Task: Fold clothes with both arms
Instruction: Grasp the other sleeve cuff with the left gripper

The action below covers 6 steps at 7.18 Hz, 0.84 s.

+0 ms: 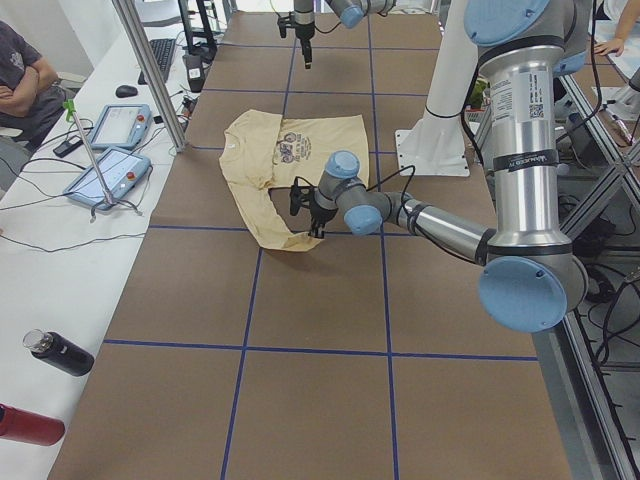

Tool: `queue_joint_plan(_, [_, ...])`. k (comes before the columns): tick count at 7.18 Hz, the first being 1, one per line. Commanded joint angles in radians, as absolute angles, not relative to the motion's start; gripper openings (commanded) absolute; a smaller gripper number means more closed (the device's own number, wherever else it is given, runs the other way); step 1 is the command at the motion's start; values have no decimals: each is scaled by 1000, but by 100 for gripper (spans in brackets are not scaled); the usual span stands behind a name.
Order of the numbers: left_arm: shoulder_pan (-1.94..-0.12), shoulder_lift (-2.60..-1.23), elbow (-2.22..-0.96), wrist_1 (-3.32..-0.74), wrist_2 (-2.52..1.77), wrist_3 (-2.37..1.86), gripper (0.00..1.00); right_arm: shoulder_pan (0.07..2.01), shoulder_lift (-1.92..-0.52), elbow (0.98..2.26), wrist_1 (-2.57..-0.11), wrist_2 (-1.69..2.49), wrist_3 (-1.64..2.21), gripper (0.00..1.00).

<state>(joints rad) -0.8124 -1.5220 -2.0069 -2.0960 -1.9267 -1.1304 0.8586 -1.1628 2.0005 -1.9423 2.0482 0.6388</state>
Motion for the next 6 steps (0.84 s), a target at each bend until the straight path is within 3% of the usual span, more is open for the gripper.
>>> queue_joint_plan(1, [-906,-1816,-1999,-1857,-2036,-1131,0,862,-1271,2069,-1945,2054,641,100])
queue_joint_plan(4, [-976,-2138,-2009,-1614,-2192,-1231,0,862,-1351,2125,-1940,2056,635,100])
queue_joint_plan(6, [-857,-2322,-1921,-1624,-2169,-1435,0,862,-1351,2122,-1940,2057,637,100])
